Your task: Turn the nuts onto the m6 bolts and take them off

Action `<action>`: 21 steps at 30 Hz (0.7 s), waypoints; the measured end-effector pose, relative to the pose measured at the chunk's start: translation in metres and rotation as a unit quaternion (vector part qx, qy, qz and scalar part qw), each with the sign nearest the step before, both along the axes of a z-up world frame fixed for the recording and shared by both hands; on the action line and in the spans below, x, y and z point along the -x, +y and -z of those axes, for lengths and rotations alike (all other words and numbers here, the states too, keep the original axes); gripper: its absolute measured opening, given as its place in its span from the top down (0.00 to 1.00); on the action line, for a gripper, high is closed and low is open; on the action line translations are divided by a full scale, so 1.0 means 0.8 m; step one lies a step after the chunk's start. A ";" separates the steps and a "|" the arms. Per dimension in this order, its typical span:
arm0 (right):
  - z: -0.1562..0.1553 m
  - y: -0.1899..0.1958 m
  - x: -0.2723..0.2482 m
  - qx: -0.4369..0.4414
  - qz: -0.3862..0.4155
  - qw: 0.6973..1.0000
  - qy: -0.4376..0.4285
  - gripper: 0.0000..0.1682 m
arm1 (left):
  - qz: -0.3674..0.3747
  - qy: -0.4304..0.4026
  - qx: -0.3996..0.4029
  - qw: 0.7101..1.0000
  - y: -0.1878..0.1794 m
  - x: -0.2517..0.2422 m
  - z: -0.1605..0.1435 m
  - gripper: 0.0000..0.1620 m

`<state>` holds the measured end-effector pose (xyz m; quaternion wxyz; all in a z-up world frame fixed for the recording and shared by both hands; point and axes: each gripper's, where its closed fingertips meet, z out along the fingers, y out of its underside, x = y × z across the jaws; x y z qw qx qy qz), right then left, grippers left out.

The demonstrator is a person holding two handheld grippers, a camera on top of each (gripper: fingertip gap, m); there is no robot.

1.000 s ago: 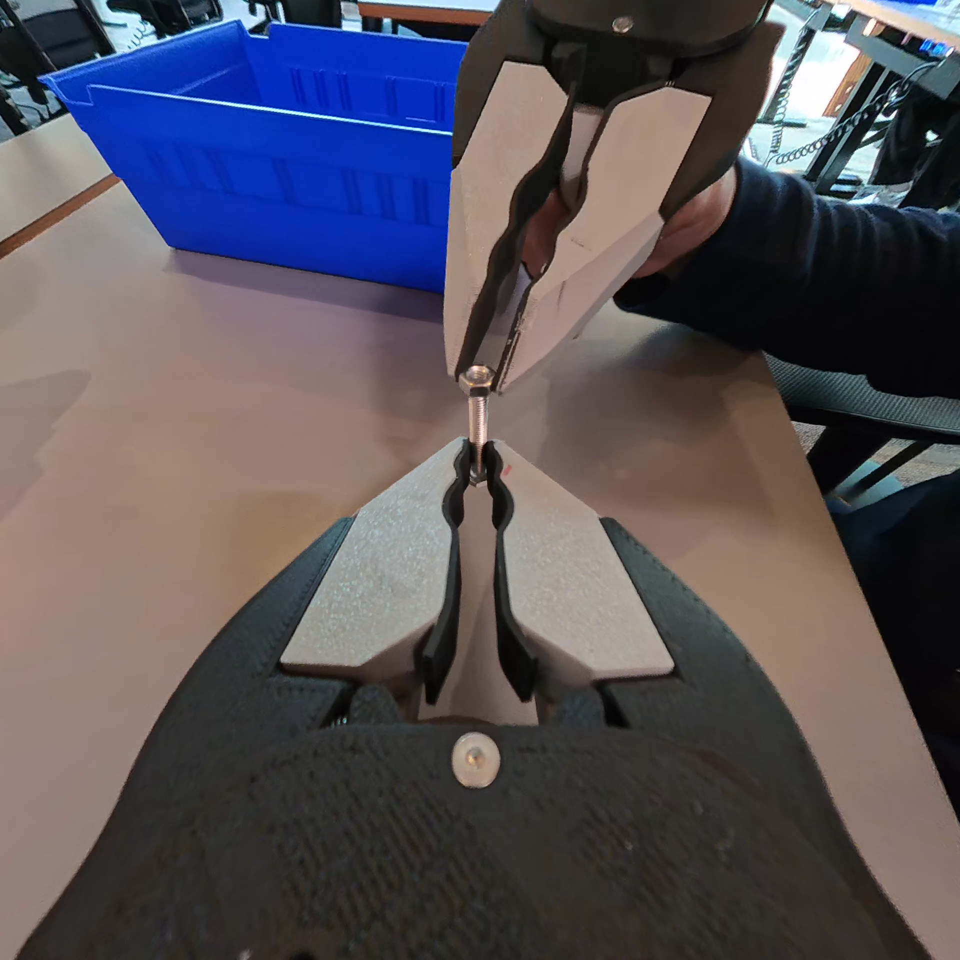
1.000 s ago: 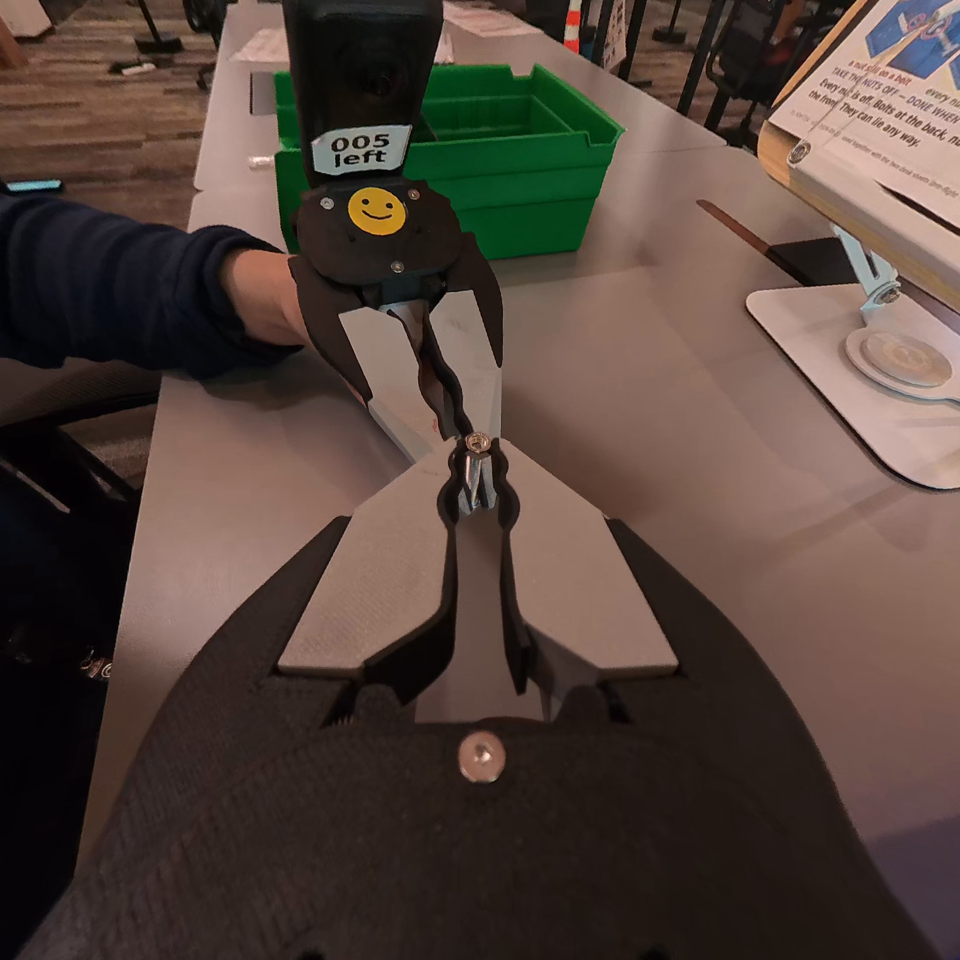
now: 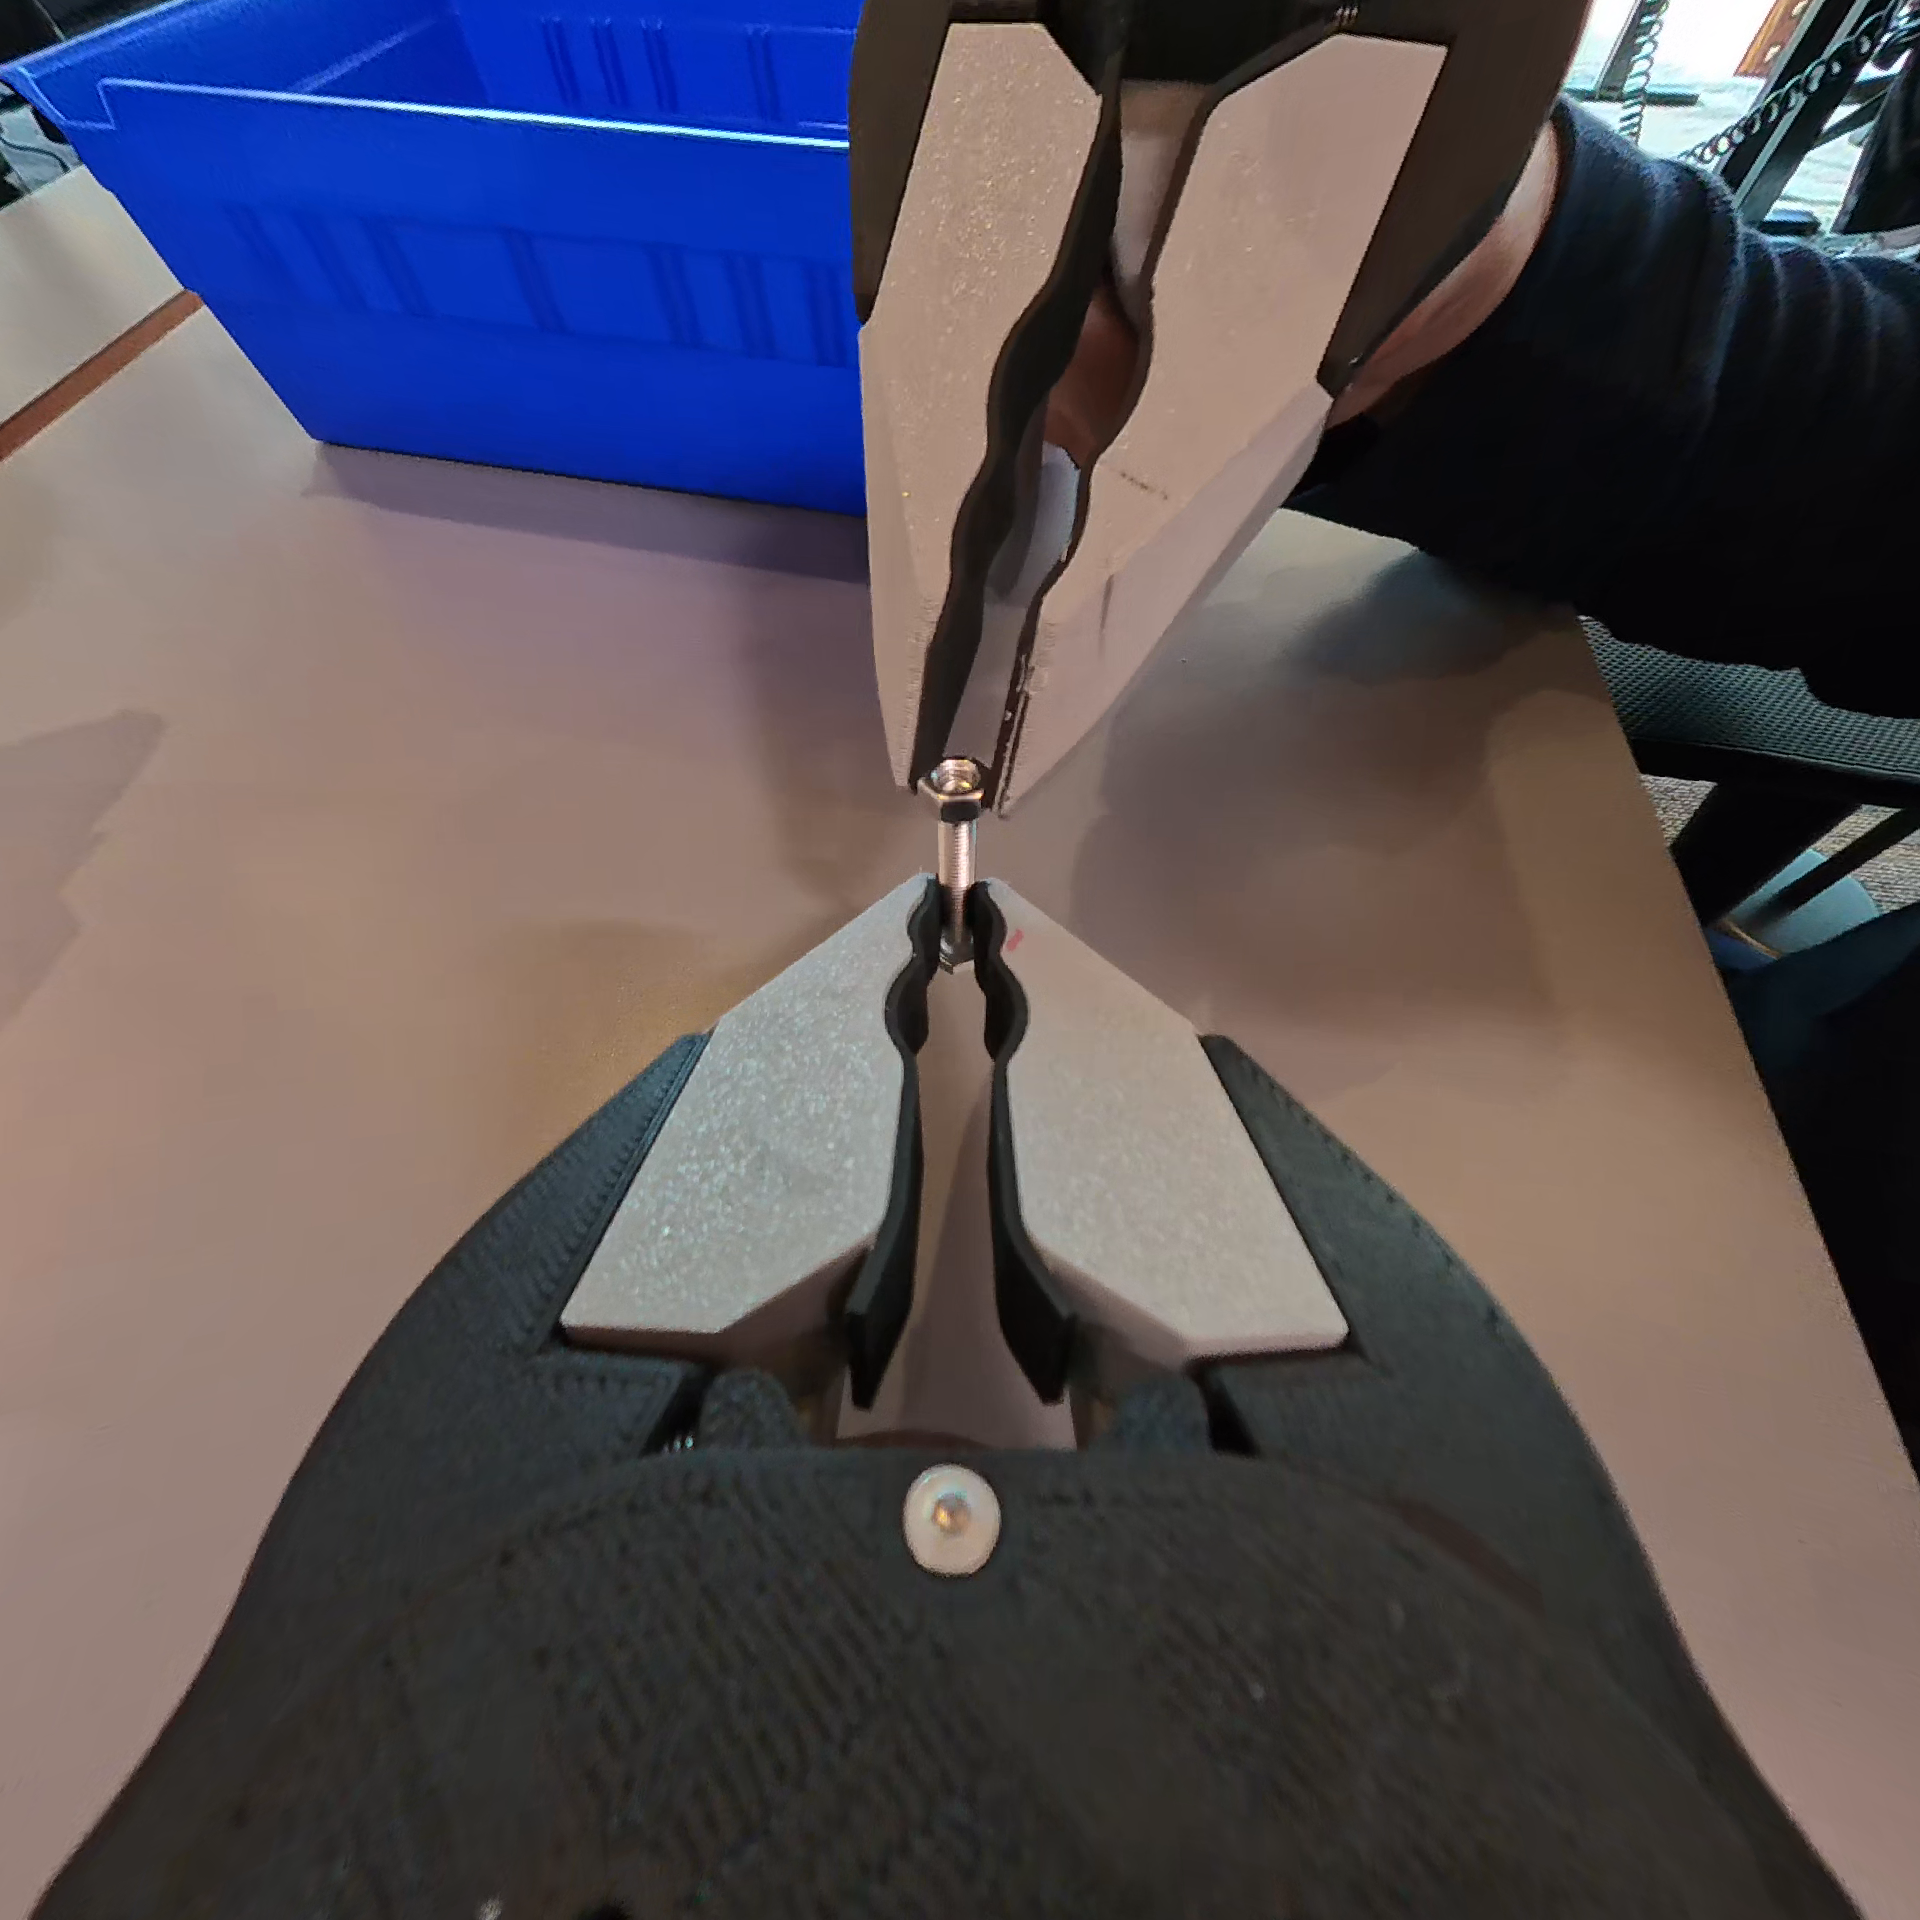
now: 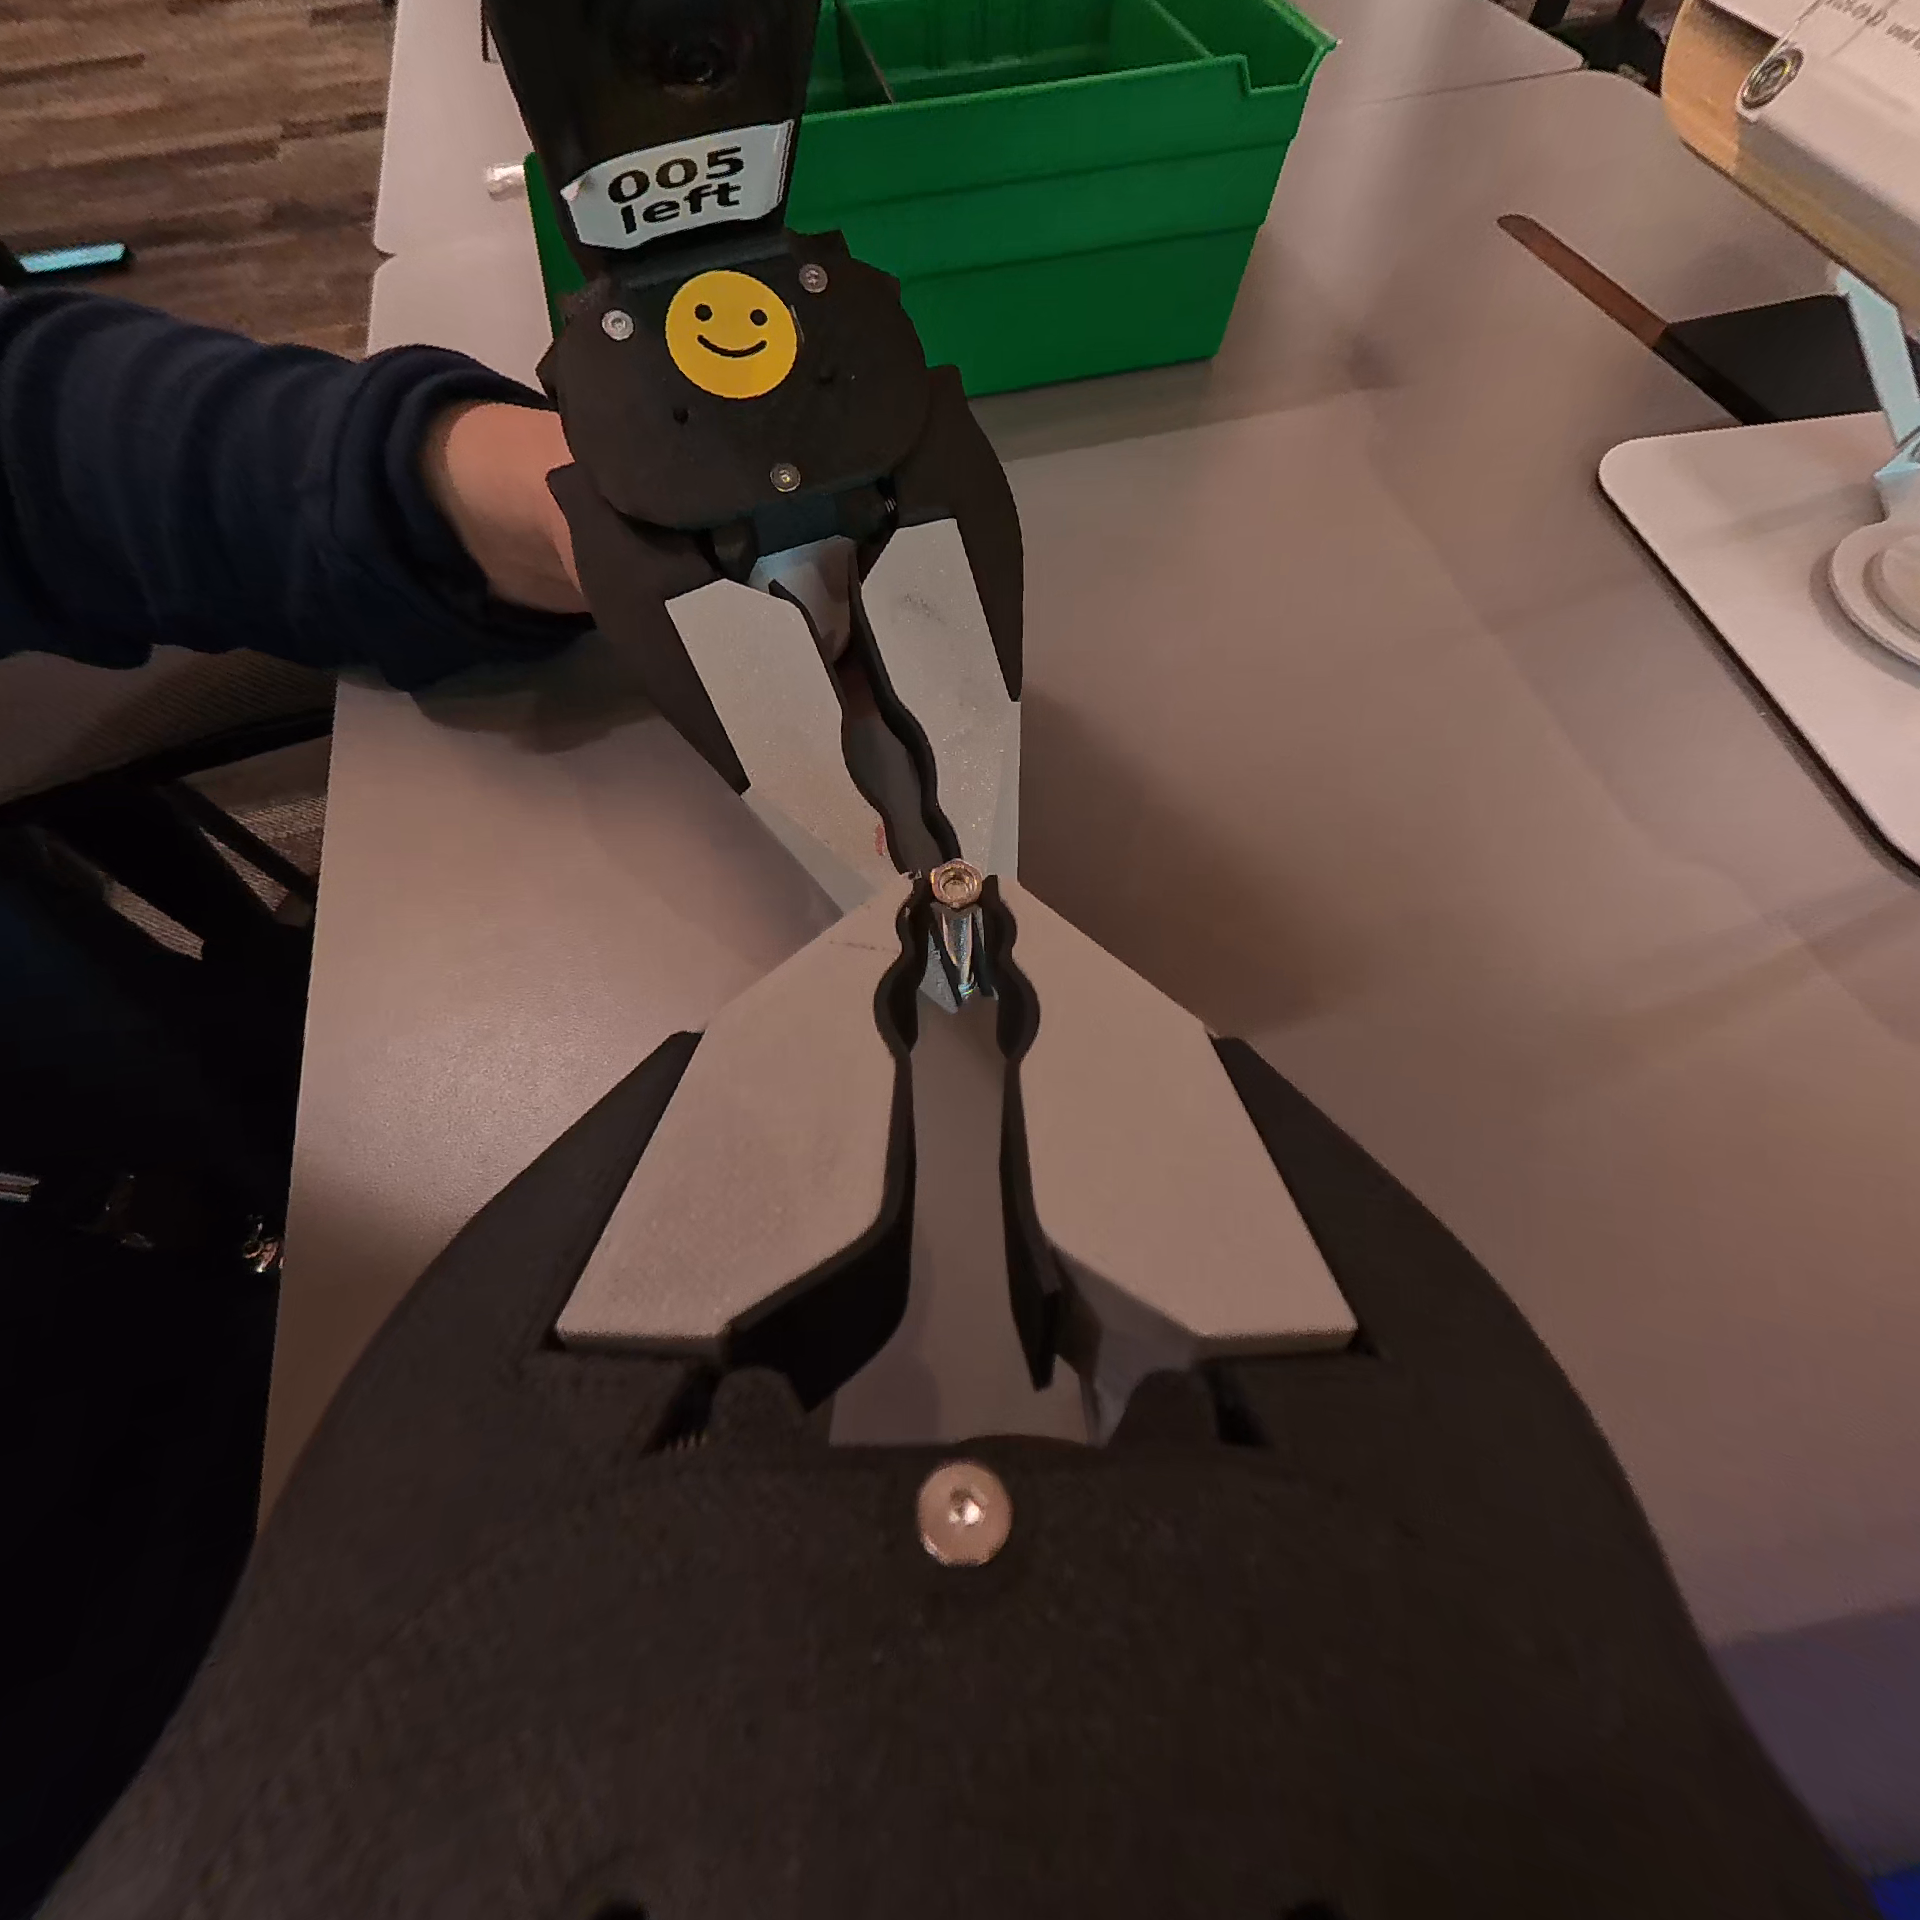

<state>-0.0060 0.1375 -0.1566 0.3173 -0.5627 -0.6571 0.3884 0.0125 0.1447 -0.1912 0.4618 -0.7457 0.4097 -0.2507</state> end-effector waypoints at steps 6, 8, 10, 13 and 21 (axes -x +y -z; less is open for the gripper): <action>0.001 0.001 -0.001 -0.009 0.004 1.000 -0.008 0.96 | -0.001 0.000 0.002 1.000 0.001 -0.001 0.001 0.98; 0.002 0.001 -0.001 -0.011 0.004 1.000 -0.011 0.96 | -0.001 0.001 0.002 1.000 0.001 -0.001 0.001 0.98; 0.001 0.000 -0.001 -0.011 0.002 1.000 -0.014 0.96 | -0.002 0.005 0.000 1.000 0.001 0.000 0.002 0.98; -0.002 -0.001 -0.002 -0.013 0.000 1.000 -0.021 0.96 | -0.002 0.011 0.001 1.000 0.001 -0.001 0.005 0.98; 0.004 0.000 -0.002 -0.017 -0.006 0.999 -0.051 0.96 | -0.002 0.016 -0.002 1.000 0.001 -0.001 0.005 0.98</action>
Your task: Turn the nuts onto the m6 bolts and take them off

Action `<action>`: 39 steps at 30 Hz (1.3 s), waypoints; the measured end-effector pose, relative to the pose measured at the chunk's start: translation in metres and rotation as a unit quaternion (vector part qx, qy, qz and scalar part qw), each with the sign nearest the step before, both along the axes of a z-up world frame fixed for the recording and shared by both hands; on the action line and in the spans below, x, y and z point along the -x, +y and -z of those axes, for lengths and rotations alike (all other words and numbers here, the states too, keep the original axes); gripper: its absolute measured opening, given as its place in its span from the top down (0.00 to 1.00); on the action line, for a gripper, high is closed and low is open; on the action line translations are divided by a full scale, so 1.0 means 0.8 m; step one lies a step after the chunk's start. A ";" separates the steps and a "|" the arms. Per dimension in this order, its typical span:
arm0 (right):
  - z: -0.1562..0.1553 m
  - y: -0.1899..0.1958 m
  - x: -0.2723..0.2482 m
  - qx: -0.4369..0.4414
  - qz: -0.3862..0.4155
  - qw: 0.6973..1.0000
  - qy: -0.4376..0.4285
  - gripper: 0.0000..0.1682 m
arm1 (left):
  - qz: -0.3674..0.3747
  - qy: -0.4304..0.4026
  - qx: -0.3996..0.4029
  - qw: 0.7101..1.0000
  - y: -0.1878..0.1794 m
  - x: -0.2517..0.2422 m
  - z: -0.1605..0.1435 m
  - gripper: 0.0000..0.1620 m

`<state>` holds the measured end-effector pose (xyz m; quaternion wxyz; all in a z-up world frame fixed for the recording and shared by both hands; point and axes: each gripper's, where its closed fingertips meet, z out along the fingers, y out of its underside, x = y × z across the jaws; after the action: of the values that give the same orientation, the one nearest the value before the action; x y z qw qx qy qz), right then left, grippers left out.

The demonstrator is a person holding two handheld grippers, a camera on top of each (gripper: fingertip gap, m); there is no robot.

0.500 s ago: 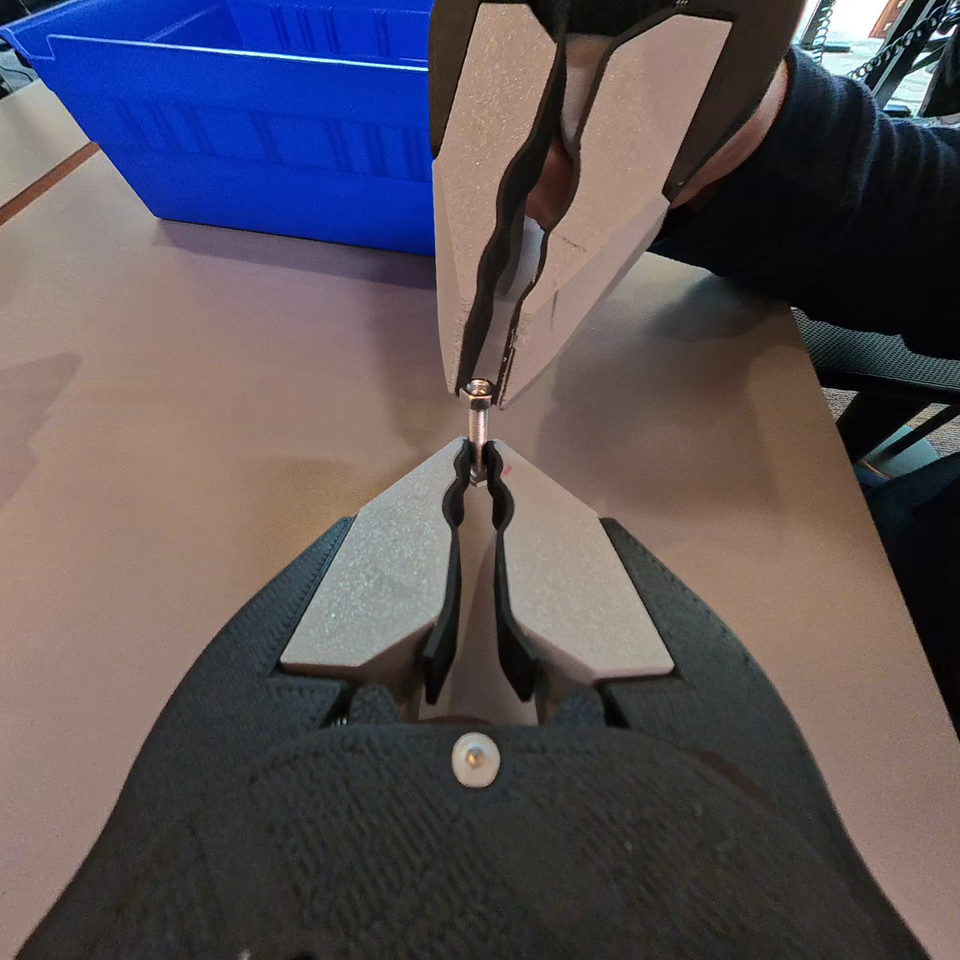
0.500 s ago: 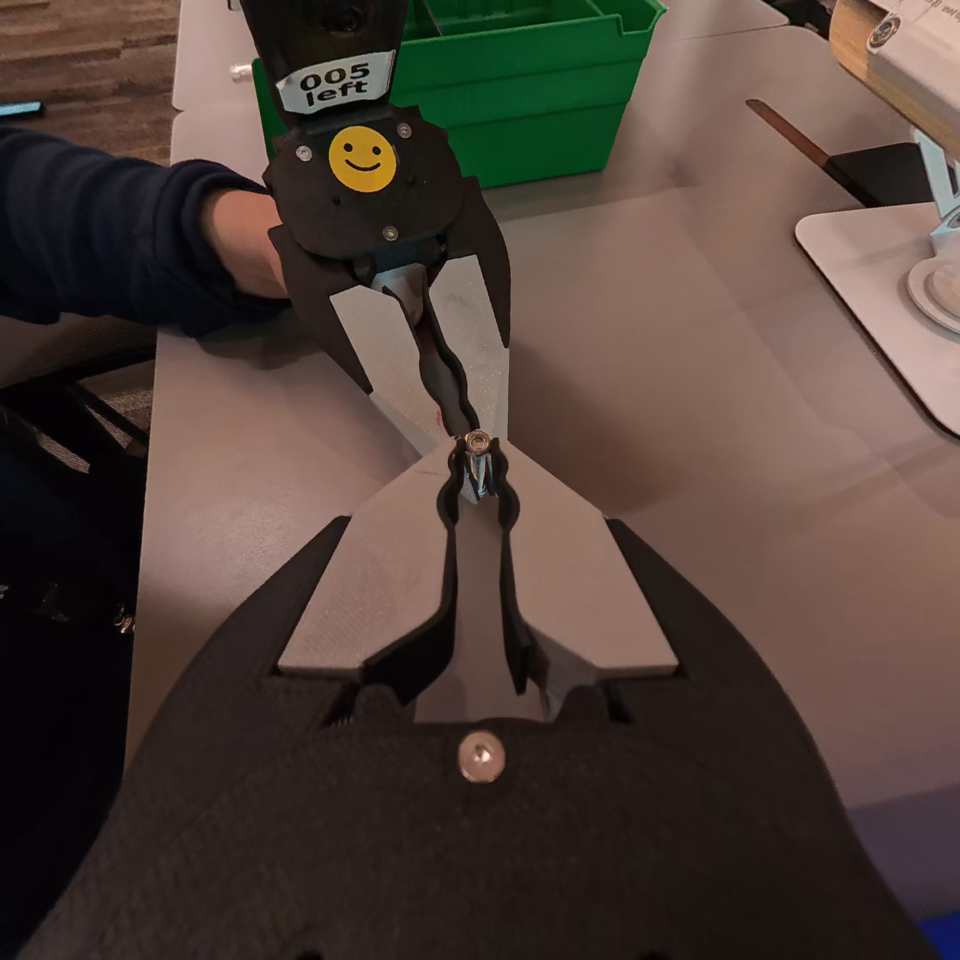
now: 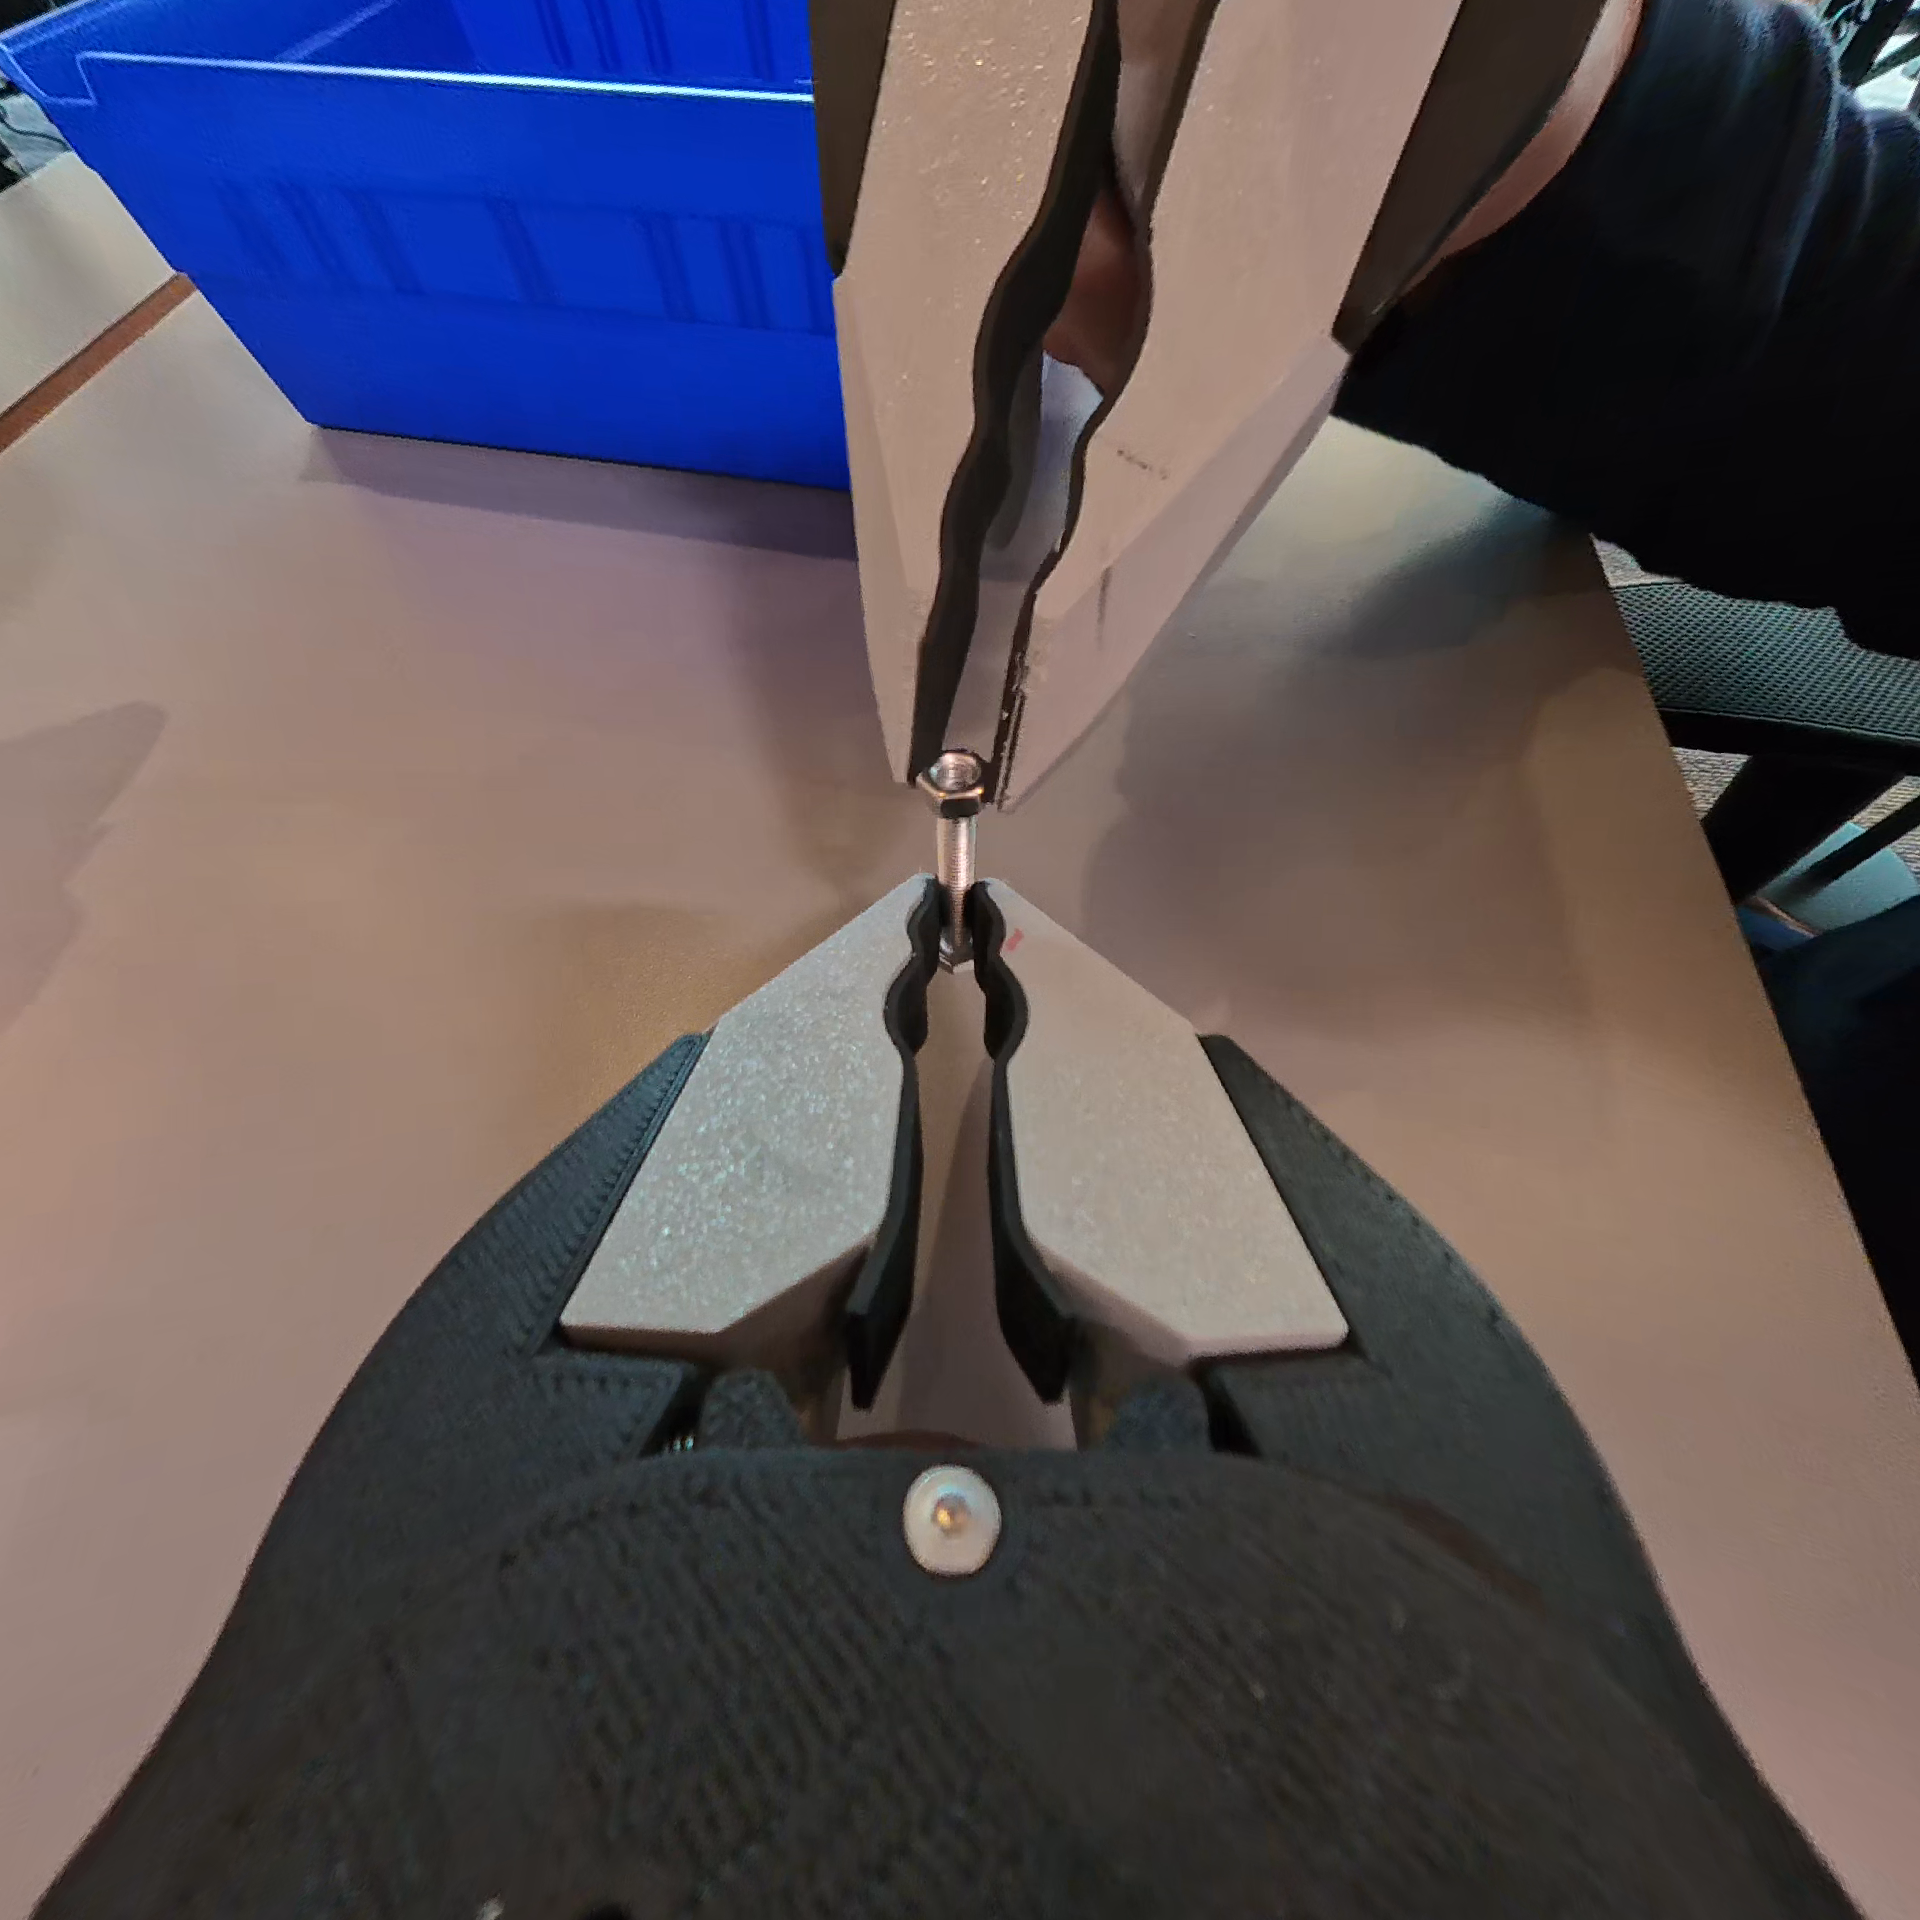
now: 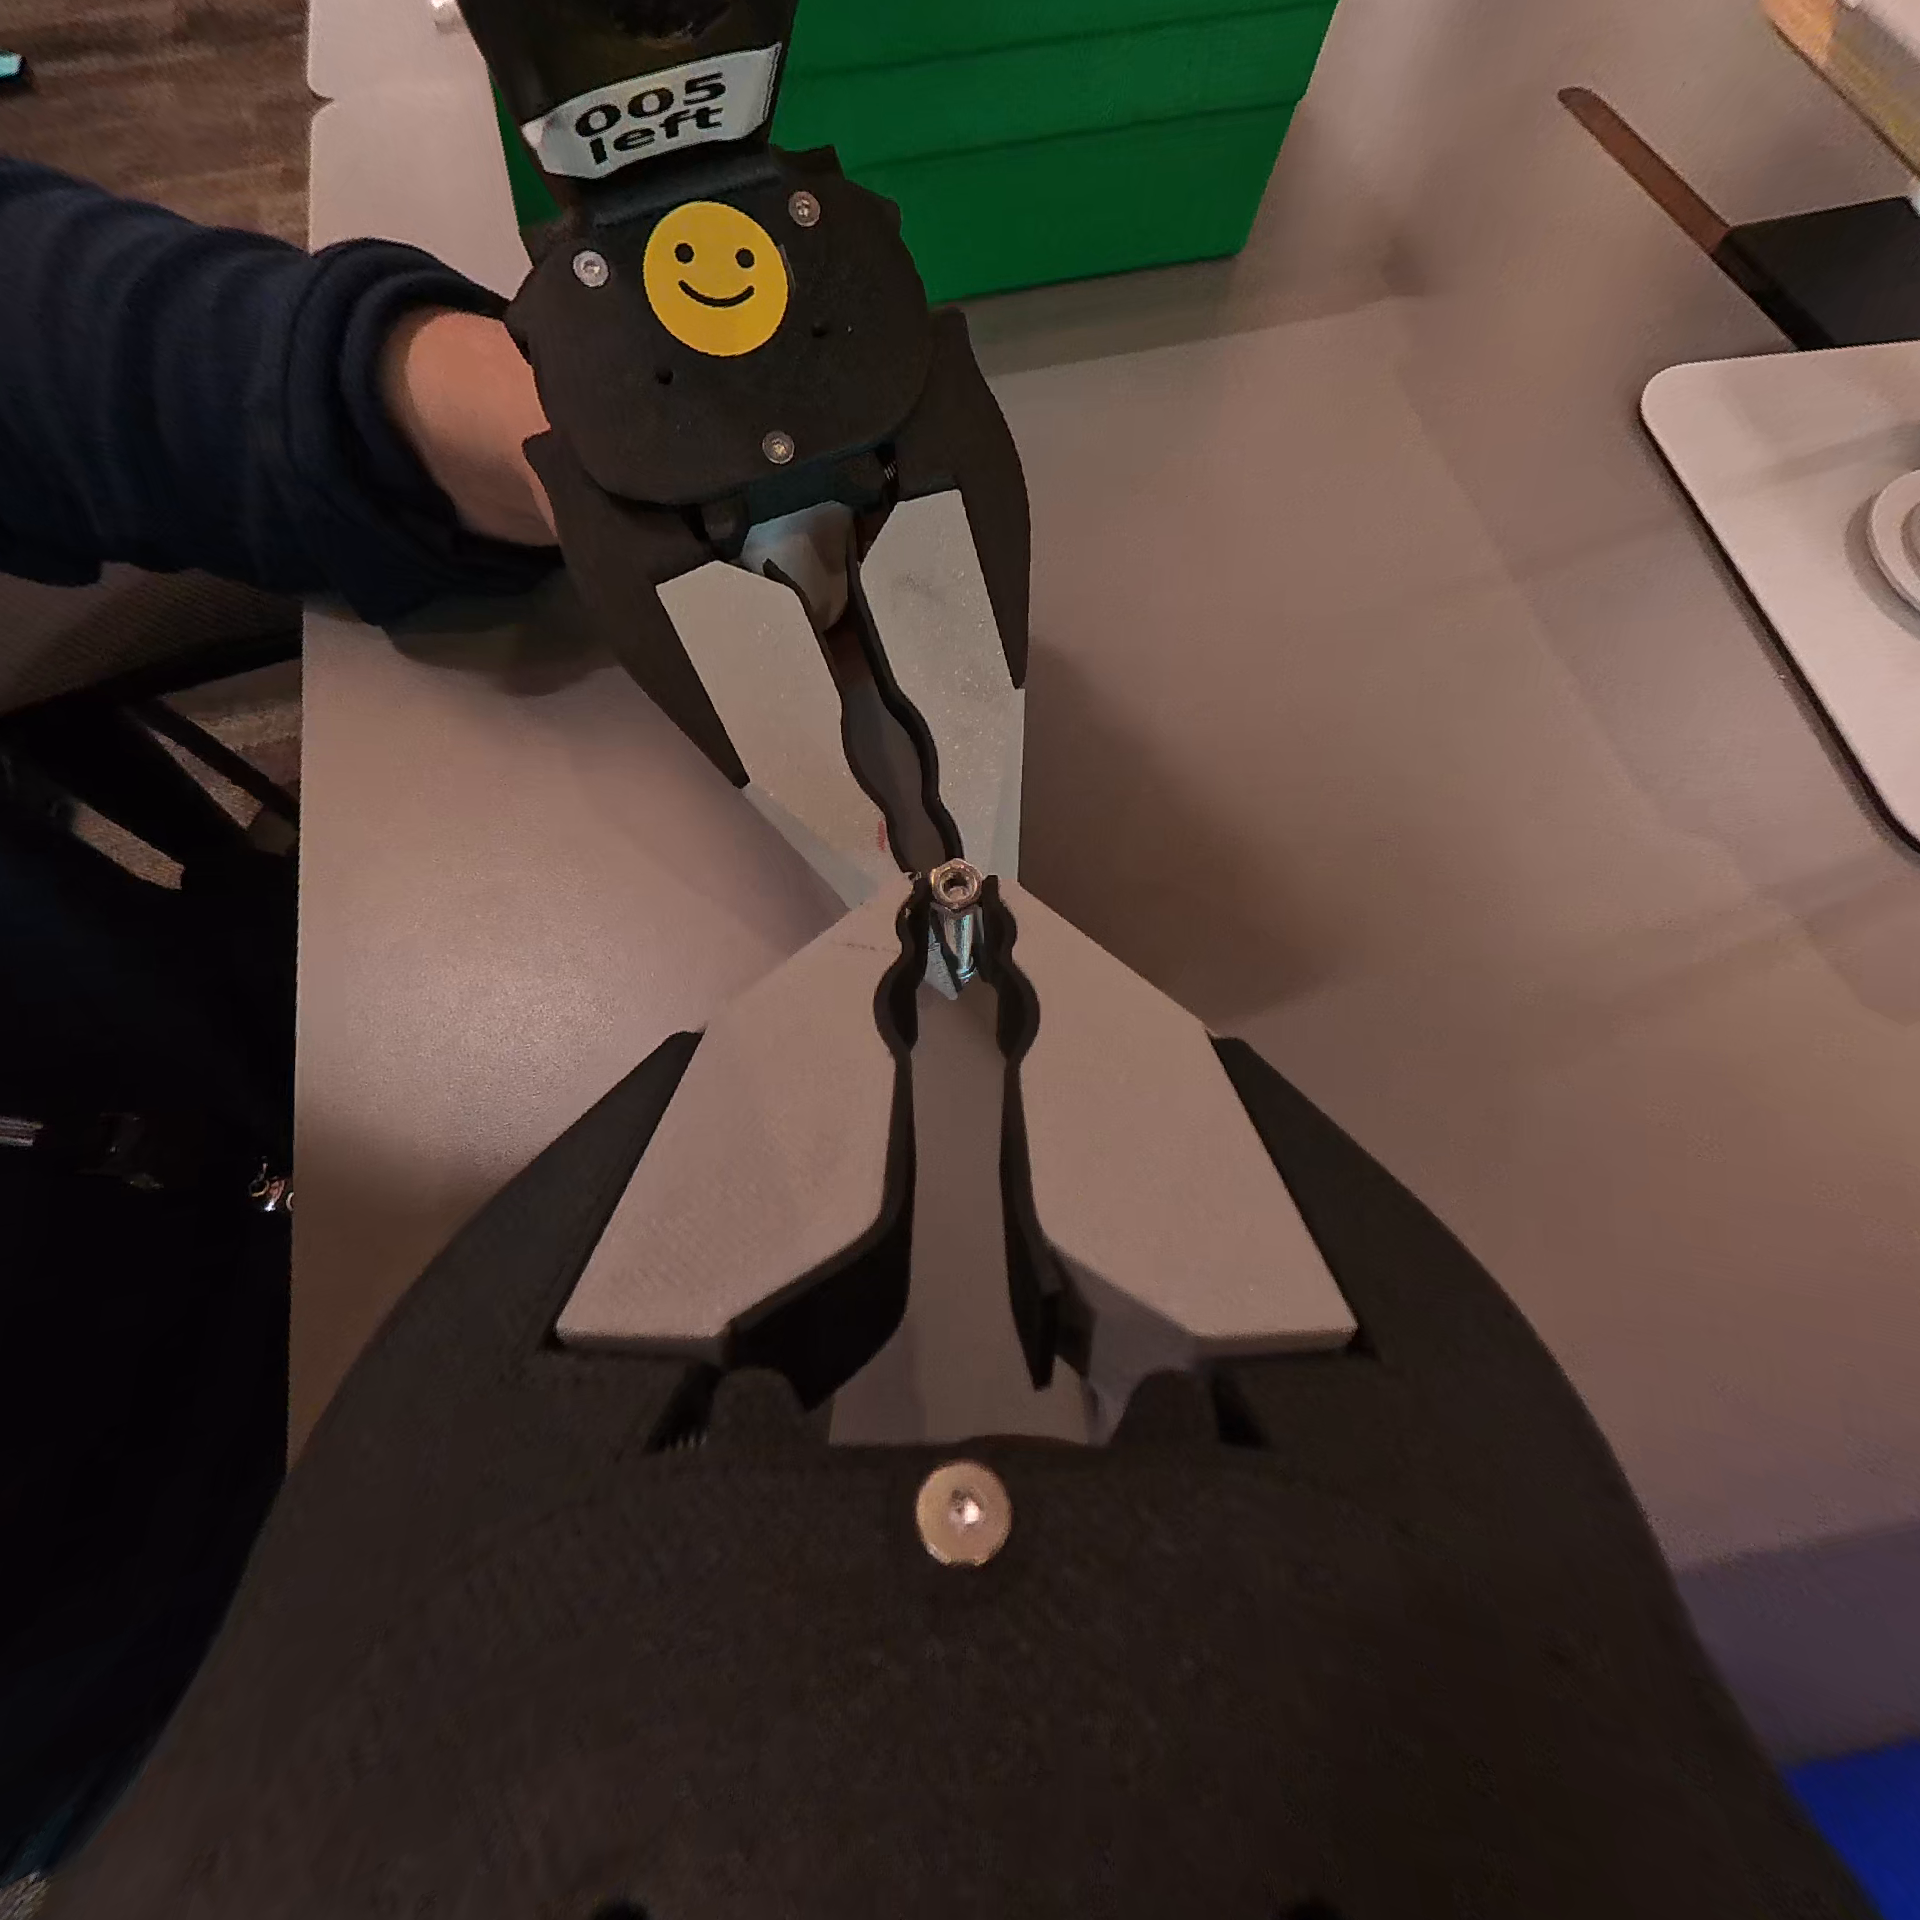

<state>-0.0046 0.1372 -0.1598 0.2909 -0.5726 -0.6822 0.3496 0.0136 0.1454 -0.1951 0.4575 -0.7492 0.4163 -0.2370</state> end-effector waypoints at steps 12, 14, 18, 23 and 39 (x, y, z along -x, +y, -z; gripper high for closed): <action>0.007 0.000 -0.002 -0.003 -0.006 0.999 -0.052 0.96 | 0.001 0.009 0.000 1.000 0.000 0.000 0.003 0.98; 0.007 0.000 -0.002 -0.003 -0.006 0.999 -0.050 0.96 | 0.001 0.006 -0.001 1.000 0.000 0.000 0.002 0.98; 0.002 0.001 -0.001 0.000 -0.002 1.000 -0.028 0.93 | 0.000 0.000 0.001 1.000 0.000 0.000 0.000 0.98; -0.012 0.005 -0.004 0.000 0.007 1.000 0.018 0.88 | 0.005 -0.013 0.003 1.000 -0.002 -0.001 -0.003 0.98; -0.028 -0.081 -0.035 0.049 -0.185 0.975 0.109 0.91 | 0.222 -0.082 0.041 0.971 -0.090 -0.039 -0.022 0.98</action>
<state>0.0233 0.0726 -0.1373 0.2657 -0.4081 -0.7226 0.4906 0.0448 0.0736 -0.1779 0.3952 -0.6342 0.5234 -0.4096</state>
